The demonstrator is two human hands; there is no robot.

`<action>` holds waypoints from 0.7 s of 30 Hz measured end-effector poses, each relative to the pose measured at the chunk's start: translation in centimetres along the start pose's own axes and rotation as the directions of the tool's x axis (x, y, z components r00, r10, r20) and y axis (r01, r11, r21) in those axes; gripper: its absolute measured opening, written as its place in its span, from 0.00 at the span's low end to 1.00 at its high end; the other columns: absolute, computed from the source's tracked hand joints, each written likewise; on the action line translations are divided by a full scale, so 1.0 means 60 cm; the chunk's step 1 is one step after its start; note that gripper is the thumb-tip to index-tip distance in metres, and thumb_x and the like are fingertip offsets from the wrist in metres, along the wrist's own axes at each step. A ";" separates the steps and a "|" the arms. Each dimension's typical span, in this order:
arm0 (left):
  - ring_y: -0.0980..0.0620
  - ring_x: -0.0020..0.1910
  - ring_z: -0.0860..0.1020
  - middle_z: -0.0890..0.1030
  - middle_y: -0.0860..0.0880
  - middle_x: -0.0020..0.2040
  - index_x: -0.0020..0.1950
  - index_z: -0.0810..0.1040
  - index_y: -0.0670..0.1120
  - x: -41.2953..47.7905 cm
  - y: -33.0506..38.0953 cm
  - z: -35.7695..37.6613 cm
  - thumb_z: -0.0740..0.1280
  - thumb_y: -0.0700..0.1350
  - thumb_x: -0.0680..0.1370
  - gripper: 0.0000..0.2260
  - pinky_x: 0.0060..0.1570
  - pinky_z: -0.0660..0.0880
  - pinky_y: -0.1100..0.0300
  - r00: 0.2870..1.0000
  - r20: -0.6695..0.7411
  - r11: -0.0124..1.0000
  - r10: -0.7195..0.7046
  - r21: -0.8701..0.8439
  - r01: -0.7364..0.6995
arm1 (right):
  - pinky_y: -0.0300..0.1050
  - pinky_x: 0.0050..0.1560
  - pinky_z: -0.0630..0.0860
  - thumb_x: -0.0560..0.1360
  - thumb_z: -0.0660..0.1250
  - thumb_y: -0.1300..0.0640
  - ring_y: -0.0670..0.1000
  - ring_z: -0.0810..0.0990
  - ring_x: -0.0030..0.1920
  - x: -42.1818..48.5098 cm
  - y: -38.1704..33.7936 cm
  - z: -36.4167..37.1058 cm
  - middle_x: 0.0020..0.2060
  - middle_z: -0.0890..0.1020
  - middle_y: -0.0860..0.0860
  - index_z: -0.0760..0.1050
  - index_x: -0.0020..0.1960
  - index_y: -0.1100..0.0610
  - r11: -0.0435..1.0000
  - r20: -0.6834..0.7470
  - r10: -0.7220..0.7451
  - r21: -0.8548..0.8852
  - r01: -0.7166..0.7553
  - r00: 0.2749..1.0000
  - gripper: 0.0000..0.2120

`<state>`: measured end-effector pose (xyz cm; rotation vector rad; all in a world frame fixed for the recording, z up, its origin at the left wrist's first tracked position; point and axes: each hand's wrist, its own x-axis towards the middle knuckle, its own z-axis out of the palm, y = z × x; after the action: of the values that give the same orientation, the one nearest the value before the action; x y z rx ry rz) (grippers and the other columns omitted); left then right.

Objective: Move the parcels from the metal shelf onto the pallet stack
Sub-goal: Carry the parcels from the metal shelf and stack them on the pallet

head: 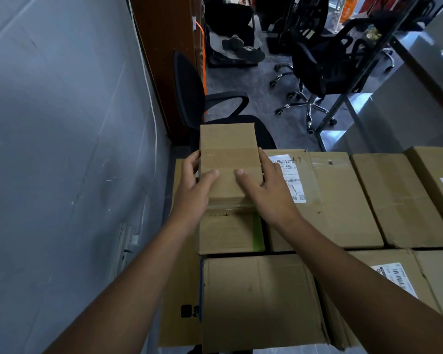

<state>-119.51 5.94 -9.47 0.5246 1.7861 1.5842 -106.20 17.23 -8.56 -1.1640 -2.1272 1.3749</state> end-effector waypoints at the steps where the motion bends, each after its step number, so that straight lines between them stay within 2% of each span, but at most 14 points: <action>1: 0.55 0.62 0.80 0.78 0.56 0.68 0.66 0.70 0.69 0.000 0.000 -0.001 0.69 0.56 0.76 0.20 0.65 0.77 0.42 1.000 0.001 1.000 0.000 -0.006 0.000 | 0.59 0.74 0.70 0.73 0.63 0.29 0.53 0.72 0.71 0.000 -0.001 0.000 0.67 0.75 0.48 0.63 0.81 0.40 1.000 -0.001 0.006 0.009 -0.006 1.000 0.39; 3: 0.53 0.63 0.80 0.78 0.55 0.68 0.70 0.70 0.64 0.002 0.001 -0.005 0.70 0.56 0.75 0.24 0.65 0.77 0.41 1.000 -0.003 1.000 0.002 -0.016 -0.002 | 0.58 0.74 0.69 0.74 0.64 0.29 0.52 0.72 0.71 0.000 -0.004 -0.001 0.68 0.74 0.47 0.61 0.81 0.38 1.000 -0.001 0.018 0.016 -0.018 1.000 0.38; 6: 0.53 0.63 0.80 0.78 0.55 0.68 0.73 0.69 0.61 0.006 0.002 -0.007 0.70 0.58 0.74 0.28 0.64 0.78 0.42 1.000 -0.007 1.000 0.005 -0.009 -0.005 | 0.58 0.75 0.69 0.75 0.64 0.30 0.51 0.74 0.72 0.009 -0.008 -0.001 0.69 0.76 0.47 0.61 0.82 0.41 1.000 0.022 0.019 0.013 -0.019 1.000 0.39; 12: 0.60 0.58 0.81 0.79 0.61 0.64 0.72 0.68 0.64 0.010 -0.004 -0.006 0.69 0.58 0.74 0.26 0.57 0.79 0.53 1.000 0.002 1.000 0.013 0.021 -0.013 | 0.58 0.74 0.71 0.75 0.65 0.31 0.52 0.76 0.71 0.007 -0.008 0.000 0.69 0.78 0.47 0.63 0.81 0.42 0.999 0.040 0.022 0.047 -0.024 0.999 0.38; 18: 0.63 0.54 0.82 0.79 0.60 0.64 0.70 0.68 0.65 0.014 -0.005 -0.010 0.69 0.58 0.74 0.25 0.49 0.77 0.60 1.000 0.022 1.000 0.020 -0.006 -0.020 | 0.58 0.74 0.71 0.74 0.64 0.30 0.52 0.75 0.72 0.004 -0.020 -0.002 0.71 0.77 0.48 0.62 0.82 0.42 0.998 0.061 0.015 0.065 -0.019 0.998 0.40; 20: 0.60 0.58 0.81 0.77 0.59 0.66 0.70 0.67 0.65 0.013 -0.002 -0.013 0.70 0.58 0.74 0.25 0.50 0.77 0.60 0.999 0.034 1.000 0.016 -0.022 -0.016 | 0.57 0.76 0.69 0.77 0.62 0.30 0.48 0.72 0.74 -0.002 -0.022 -0.008 0.74 0.74 0.45 0.59 0.83 0.42 0.997 0.077 0.016 0.077 -0.022 0.997 0.39; 21: 0.58 0.60 0.80 0.76 0.59 0.68 0.71 0.67 0.64 0.011 0.001 -0.015 0.69 0.59 0.74 0.26 0.52 0.77 0.59 0.999 0.032 0.999 0.015 -0.029 -0.014 | 0.51 0.75 0.68 0.79 0.62 0.31 0.40 0.71 0.73 -0.007 -0.021 -0.013 0.76 0.71 0.41 0.57 0.84 0.41 0.996 0.070 0.020 0.090 -0.027 0.997 0.37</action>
<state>-120.58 5.78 -9.56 0.5474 1.7360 1.6000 -106.01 17.14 -7.01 -1.1251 -2.0791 1.5266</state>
